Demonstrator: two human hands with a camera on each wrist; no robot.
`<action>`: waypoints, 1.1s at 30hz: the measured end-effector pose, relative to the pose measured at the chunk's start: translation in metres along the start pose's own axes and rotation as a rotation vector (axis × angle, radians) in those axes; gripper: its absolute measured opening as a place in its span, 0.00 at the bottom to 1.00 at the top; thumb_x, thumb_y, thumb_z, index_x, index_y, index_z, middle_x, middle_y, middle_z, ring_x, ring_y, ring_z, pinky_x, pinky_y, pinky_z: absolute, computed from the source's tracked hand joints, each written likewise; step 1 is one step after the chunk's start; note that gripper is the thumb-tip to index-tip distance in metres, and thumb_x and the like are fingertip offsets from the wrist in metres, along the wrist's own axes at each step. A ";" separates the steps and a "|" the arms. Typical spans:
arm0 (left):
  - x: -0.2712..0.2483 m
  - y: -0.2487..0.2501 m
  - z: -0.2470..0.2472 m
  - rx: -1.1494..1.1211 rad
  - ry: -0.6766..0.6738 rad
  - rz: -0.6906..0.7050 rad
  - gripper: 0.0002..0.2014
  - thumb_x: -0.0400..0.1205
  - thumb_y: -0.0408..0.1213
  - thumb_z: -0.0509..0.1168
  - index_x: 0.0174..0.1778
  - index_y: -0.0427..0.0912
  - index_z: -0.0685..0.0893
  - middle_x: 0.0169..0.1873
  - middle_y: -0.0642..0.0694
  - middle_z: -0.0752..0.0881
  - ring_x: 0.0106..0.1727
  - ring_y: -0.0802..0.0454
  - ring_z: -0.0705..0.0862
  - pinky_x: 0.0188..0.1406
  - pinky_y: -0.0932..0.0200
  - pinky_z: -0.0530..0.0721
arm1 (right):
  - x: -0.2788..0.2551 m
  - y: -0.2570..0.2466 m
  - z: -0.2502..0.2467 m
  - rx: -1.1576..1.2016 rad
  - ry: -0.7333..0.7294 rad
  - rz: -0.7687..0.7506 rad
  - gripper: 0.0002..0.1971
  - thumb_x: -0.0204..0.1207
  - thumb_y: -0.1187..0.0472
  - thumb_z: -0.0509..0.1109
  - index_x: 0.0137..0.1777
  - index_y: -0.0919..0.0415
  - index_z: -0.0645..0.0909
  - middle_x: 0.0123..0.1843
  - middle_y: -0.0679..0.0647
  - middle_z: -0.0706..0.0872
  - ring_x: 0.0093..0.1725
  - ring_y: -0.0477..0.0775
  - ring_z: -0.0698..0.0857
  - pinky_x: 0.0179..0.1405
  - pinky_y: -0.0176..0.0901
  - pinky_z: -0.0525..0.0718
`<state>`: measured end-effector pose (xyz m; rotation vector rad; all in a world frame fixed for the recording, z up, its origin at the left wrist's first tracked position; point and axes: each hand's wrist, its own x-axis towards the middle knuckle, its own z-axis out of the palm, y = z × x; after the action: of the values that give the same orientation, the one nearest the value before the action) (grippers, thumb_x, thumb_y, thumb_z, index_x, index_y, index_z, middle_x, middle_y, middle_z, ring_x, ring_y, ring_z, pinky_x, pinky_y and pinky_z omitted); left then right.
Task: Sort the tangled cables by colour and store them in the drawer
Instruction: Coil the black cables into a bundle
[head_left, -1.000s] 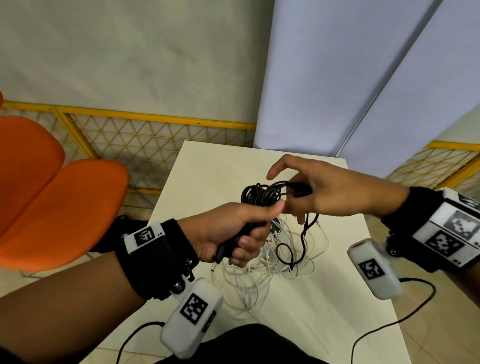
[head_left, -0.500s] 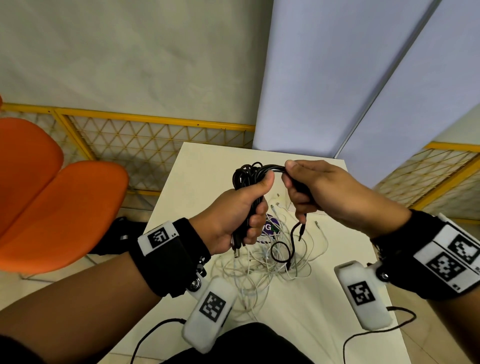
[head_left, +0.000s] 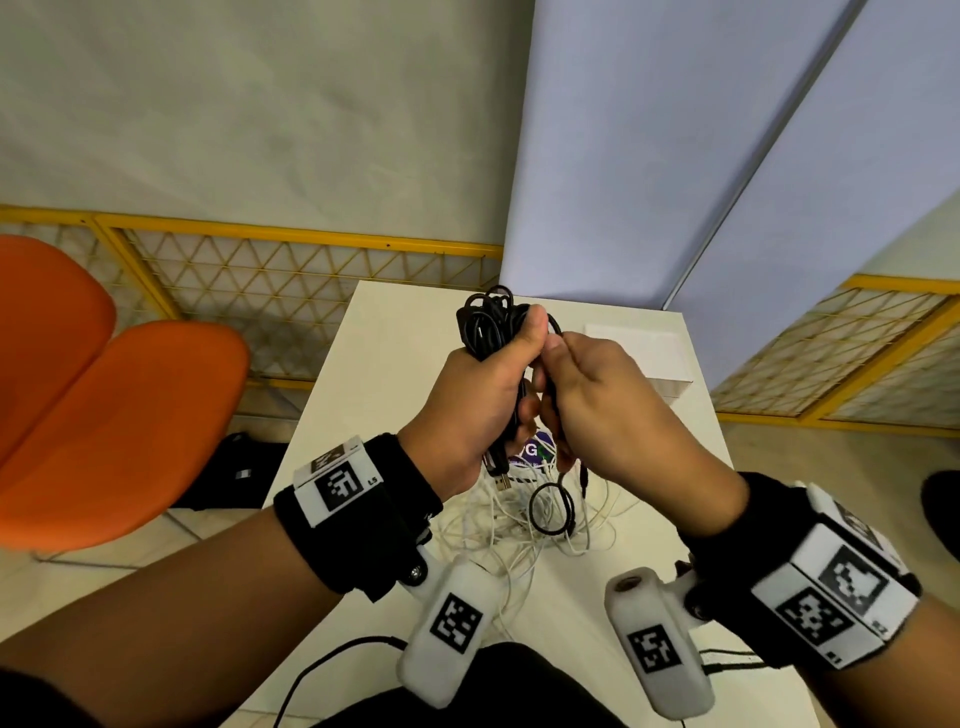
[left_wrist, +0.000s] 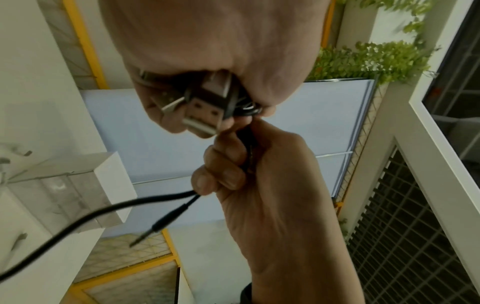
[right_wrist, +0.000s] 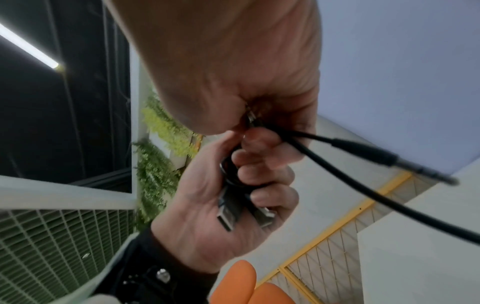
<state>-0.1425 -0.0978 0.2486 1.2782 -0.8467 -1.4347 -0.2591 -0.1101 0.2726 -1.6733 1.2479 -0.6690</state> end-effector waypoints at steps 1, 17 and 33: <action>-0.001 0.000 0.001 0.013 0.008 0.015 0.27 0.81 0.62 0.65 0.28 0.42 0.75 0.19 0.45 0.71 0.17 0.49 0.69 0.17 0.64 0.67 | -0.001 0.001 0.001 -0.084 0.005 -0.017 0.20 0.90 0.52 0.52 0.39 0.60 0.75 0.26 0.51 0.85 0.18 0.46 0.78 0.20 0.49 0.83; -0.003 -0.003 0.005 -0.057 0.036 -0.027 0.18 0.79 0.53 0.73 0.31 0.44 0.80 0.21 0.46 0.74 0.18 0.49 0.73 0.19 0.62 0.69 | -0.010 -0.012 -0.007 -0.826 -0.114 -0.245 0.04 0.81 0.64 0.58 0.45 0.58 0.68 0.34 0.50 0.81 0.30 0.51 0.76 0.24 0.40 0.66; 0.001 -0.011 0.005 -0.207 0.119 0.006 0.10 0.82 0.44 0.71 0.48 0.42 0.94 0.46 0.49 0.94 0.50 0.55 0.92 0.44 0.60 0.86 | 0.005 0.005 0.005 -0.467 -0.164 -0.151 0.13 0.86 0.66 0.54 0.40 0.57 0.71 0.33 0.52 0.73 0.34 0.56 0.74 0.32 0.47 0.69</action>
<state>-0.1492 -0.0970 0.2390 1.1892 -0.6050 -1.3885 -0.2555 -0.1134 0.2658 -2.1753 1.2284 -0.3294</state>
